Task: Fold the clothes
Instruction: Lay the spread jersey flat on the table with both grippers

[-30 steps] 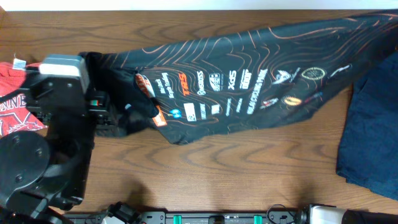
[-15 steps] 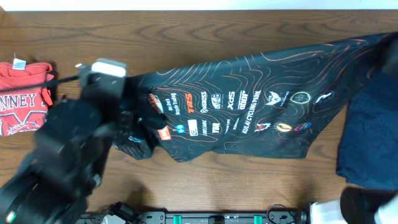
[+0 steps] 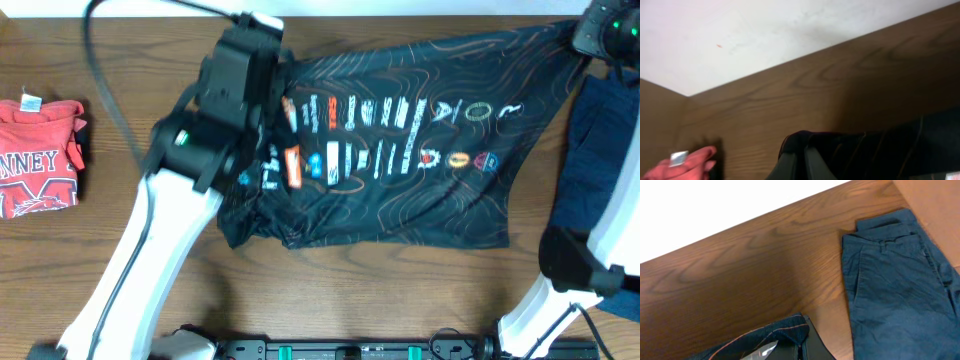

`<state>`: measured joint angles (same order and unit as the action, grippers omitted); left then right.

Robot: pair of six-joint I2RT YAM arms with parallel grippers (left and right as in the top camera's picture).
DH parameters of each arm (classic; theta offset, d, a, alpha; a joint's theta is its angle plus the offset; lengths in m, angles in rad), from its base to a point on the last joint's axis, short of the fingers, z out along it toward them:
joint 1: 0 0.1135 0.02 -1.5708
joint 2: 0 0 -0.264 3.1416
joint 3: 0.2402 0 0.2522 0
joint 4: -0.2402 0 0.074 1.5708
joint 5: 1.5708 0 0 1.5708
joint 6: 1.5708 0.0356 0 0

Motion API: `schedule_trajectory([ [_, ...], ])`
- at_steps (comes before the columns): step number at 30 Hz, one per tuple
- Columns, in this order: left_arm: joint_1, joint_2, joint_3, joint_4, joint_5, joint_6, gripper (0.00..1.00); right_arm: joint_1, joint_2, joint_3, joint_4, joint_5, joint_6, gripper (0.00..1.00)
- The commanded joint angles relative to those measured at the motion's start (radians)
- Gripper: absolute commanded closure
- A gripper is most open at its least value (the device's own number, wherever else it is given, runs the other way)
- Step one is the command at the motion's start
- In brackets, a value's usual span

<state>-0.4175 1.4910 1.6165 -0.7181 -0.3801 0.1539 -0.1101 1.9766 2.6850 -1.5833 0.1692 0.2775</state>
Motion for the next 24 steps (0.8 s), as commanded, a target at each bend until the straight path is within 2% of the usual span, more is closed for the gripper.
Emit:
schedule_trajectory([
  [1,0.067,0.098,0.018,0.047,0.064,-0.010,0.94,-0.014,0.074,0.002,0.026,0.025,-0.018,0.99],
  [13,0.152,0.409,0.018,0.281,0.089,-0.009,0.94,-0.013,0.361,0.002,0.156,-0.055,-0.024,0.99],
  [21,0.182,0.489,0.018,0.393,0.089,-0.009,0.94,-0.002,0.485,0.002,0.194,-0.054,-0.032,0.99],
  [24,0.200,0.515,0.018,0.478,0.089,-0.009,0.94,0.002,0.511,0.002,0.227,-0.054,-0.032,0.99],
])
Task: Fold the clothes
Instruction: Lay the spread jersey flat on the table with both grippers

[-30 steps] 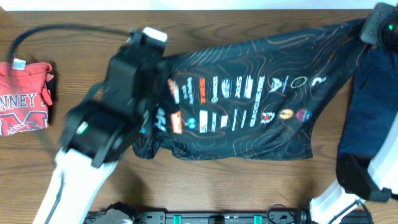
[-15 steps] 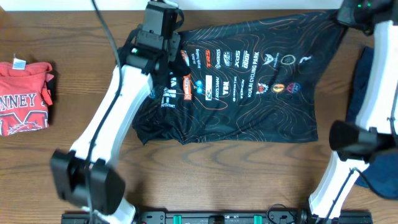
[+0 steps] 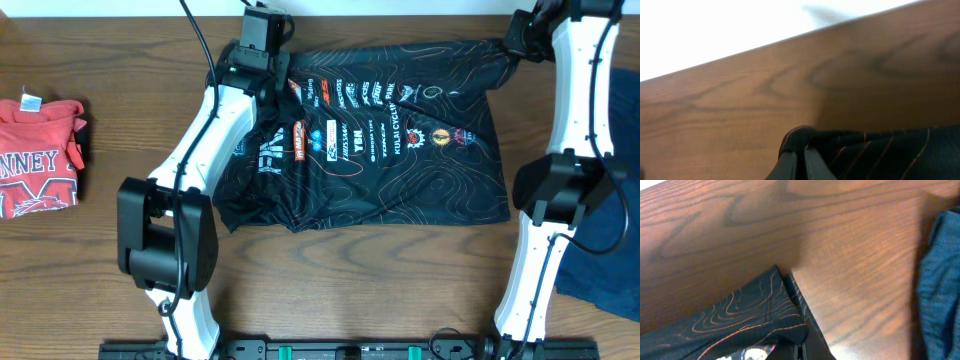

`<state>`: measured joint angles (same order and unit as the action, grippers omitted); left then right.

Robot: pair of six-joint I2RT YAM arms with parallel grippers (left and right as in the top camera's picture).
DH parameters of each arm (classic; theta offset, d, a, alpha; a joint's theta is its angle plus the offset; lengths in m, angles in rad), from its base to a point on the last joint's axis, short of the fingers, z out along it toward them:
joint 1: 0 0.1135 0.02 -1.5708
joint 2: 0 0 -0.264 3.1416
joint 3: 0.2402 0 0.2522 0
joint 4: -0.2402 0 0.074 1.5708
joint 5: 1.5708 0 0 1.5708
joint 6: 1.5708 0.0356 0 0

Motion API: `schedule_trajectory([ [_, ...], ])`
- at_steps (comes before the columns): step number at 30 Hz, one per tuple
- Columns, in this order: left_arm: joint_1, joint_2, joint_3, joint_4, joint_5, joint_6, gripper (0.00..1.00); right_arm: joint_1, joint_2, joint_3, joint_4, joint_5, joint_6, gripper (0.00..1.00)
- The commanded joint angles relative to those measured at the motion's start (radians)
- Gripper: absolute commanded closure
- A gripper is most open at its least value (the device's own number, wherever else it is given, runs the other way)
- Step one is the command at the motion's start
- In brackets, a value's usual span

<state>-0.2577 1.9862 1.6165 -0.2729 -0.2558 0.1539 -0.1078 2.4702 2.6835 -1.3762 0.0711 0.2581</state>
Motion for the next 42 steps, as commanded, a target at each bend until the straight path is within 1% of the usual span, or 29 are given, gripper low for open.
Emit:
schedule_trajectory([
  [1,0.048,0.030,0.018,0.071,-0.036,-0.009,0.94,0.000,0.021,0.003,0.033,0.044,-0.013,0.99],
  [7,0.090,0.068,0.018,0.203,-0.032,-0.009,0.94,0.004,0.024,0.003,0.099,0.043,-0.013,0.99],
  [12,0.116,0.108,0.018,0.214,-0.014,-0.010,0.94,0.004,0.024,0.003,0.117,0.044,-0.012,0.99],
  [13,0.117,0.116,0.018,0.214,-0.013,-0.010,0.91,0.004,0.024,0.003,0.121,0.044,-0.012,0.98],
  [14,0.117,0.121,0.018,0.214,-0.013,-0.010,0.74,0.004,0.024,0.003,0.125,0.044,-0.012,0.70],
  [15,0.117,0.128,0.018,0.215,-0.013,-0.010,0.53,0.004,0.024,0.003,0.129,0.044,-0.012,0.32],
  [16,0.117,0.132,0.018,0.215,-0.013,-0.010,0.46,0.004,0.024,0.003,0.131,0.044,-0.012,0.08],
  [17,0.117,0.134,0.018,0.215,-0.013,-0.010,0.43,0.004,0.024,0.003,0.132,0.044,-0.012,0.01],
  [18,0.117,0.135,0.018,0.215,-0.013,-0.010,0.35,0.004,0.024,0.003,0.132,0.044,-0.012,0.01],
  [19,0.117,0.135,0.018,0.222,-0.013,-0.010,0.22,0.003,0.024,0.003,0.132,0.044,-0.013,0.01],
  [20,0.117,0.135,0.018,0.229,-0.013,-0.009,0.21,0.003,0.024,0.003,0.130,0.044,-0.013,0.01],
  [23,0.117,0.126,0.018,0.249,-0.014,-0.009,0.07,0.001,0.024,0.004,0.113,0.044,-0.020,0.01],
  [24,0.115,0.120,0.018,0.249,-0.014,-0.009,0.00,0.001,0.023,0.004,0.104,0.045,-0.022,0.01],
  [25,0.113,0.111,0.018,0.248,-0.014,-0.009,0.02,0.001,0.023,0.004,0.100,0.044,-0.027,0.01],
  [30,0.106,0.022,0.018,0.187,-0.018,-0.014,0.02,0.002,-0.010,0.006,0.084,0.052,-0.028,0.01],
  [33,0.114,-0.067,0.018,0.124,-0.016,-0.081,0.02,0.002,-0.065,0.006,0.087,0.056,-0.039,0.01],
  [34,0.118,-0.103,0.018,0.087,-0.013,-0.118,0.01,0.002,-0.087,0.006,0.074,0.056,-0.038,0.01],
  [36,0.126,-0.177,0.018,-0.018,-0.012,-0.179,0.03,0.002,-0.135,0.006,0.035,0.056,-0.038,0.01],
  [41,0.169,-0.292,0.017,-0.308,0.109,-0.235,0.05,0.004,-0.208,0.006,-0.100,0.060,-0.026,0.01],
  [42,0.181,-0.309,0.017,-0.369,0.136,-0.243,0.09,0.005,-0.216,0.006,-0.116,0.060,-0.027,0.01],
])
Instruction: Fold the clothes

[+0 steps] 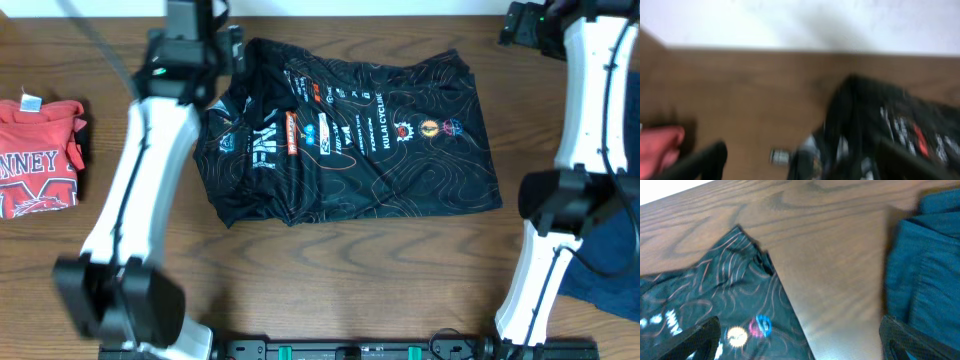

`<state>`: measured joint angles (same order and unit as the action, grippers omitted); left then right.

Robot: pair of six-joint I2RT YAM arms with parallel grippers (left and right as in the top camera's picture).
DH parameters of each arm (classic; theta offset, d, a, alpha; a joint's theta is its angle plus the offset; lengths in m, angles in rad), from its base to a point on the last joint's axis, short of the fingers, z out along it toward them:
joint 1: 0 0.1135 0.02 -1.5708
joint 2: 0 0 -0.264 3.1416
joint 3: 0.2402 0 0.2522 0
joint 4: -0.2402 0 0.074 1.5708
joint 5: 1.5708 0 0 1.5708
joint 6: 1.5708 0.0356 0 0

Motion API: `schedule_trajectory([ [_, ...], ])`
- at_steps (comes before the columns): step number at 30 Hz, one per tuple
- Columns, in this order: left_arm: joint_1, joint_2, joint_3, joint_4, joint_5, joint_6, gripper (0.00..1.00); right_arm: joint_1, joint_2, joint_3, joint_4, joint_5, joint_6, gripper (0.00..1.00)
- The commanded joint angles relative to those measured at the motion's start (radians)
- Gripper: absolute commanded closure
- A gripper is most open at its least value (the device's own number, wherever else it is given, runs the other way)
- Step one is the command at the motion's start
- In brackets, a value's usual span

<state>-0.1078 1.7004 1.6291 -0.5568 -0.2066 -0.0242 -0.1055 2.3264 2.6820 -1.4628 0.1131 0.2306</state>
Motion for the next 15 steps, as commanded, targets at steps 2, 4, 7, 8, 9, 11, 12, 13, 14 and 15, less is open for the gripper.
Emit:
schedule_trajectory([
  [2,0.055,-0.050,0.003,-0.170,0.121,-0.064,0.12,0.006,-0.090,0.007,-0.043,0.026,0.002,0.01],
  [4,0.074,-0.081,0.001,-0.221,0.138,-0.064,0.13,0.012,-0.118,0.007,-0.027,0.029,0.012,0.01],
  [7,0.089,-0.149,0.000,-0.275,0.140,-0.063,0.25,0.026,-0.194,0.007,-0.010,0.064,0.024,0.01],
  [8,0.090,-0.172,0.000,-0.293,0.140,-0.064,0.28,0.032,-0.220,0.007,-0.014,0.077,0.032,0.01],
  [9,0.090,-0.195,0.000,-0.311,0.144,-0.064,0.31,0.042,-0.249,0.007,-0.023,0.096,0.042,0.01],
  [11,0.089,-0.245,-0.005,-0.349,0.160,-0.064,0.32,0.065,-0.296,0.007,-0.045,0.137,0.061,0.01],
  [12,0.089,-0.269,-0.010,-0.369,0.171,-0.064,0.32,0.085,-0.320,0.007,-0.060,0.161,0.062,0.01],
  [13,0.089,-0.290,-0.016,-0.385,0.176,-0.065,0.32,0.103,-0.337,0.007,-0.074,0.178,0.068,0.01],
  [14,0.089,-0.311,-0.026,-0.399,0.176,-0.065,0.33,0.127,-0.354,0.007,-0.089,0.204,0.069,0.01],
  [15,0.089,-0.336,-0.042,-0.412,0.176,-0.064,0.34,0.149,-0.367,0.007,-0.106,0.230,0.077,0.02],
])
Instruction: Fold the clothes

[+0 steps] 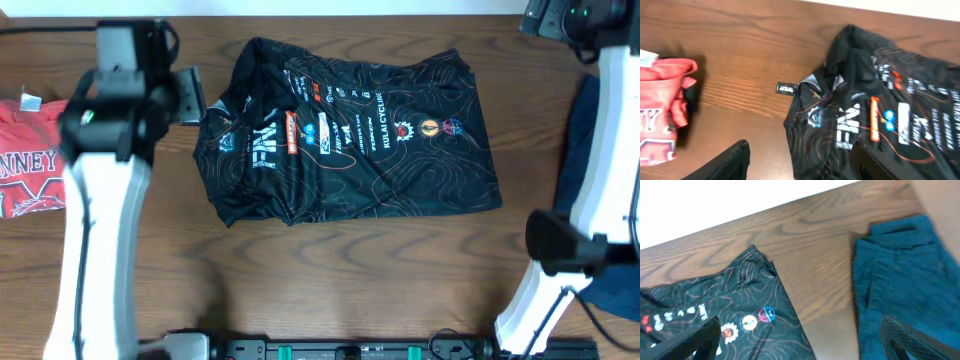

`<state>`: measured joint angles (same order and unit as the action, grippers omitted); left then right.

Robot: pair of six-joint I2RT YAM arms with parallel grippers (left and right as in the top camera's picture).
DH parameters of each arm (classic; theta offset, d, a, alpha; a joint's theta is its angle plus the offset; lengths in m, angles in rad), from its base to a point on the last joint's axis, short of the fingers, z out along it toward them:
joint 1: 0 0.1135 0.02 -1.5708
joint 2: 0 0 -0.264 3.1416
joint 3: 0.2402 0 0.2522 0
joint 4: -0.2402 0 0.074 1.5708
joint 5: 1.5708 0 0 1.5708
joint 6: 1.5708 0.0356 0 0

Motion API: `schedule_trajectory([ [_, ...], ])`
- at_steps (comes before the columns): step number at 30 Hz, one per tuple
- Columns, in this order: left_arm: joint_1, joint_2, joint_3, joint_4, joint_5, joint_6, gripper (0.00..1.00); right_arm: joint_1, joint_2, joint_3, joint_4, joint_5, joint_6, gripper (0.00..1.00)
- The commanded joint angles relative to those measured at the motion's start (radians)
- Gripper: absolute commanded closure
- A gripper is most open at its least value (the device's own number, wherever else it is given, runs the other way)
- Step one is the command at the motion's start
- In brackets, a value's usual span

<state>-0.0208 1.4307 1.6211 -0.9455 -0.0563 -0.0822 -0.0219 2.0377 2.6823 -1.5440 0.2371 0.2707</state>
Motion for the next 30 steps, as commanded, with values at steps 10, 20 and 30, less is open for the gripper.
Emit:
schedule_trajectory([
  [10,0.002,-0.303,-0.293,-0.058,0.028,-0.059,0.35,0.315,-0.111,-0.005,-0.147,0.195,0.136,0.02],
  [20,0.002,-0.431,-0.512,-0.049,0.076,-0.089,0.36,0.526,-0.111,-0.308,-0.064,0.205,0.246,0.01],
  [30,0.002,-0.467,-0.521,-0.041,0.076,-0.089,0.35,0.573,-0.187,-0.929,0.160,0.183,0.346,0.01],
])
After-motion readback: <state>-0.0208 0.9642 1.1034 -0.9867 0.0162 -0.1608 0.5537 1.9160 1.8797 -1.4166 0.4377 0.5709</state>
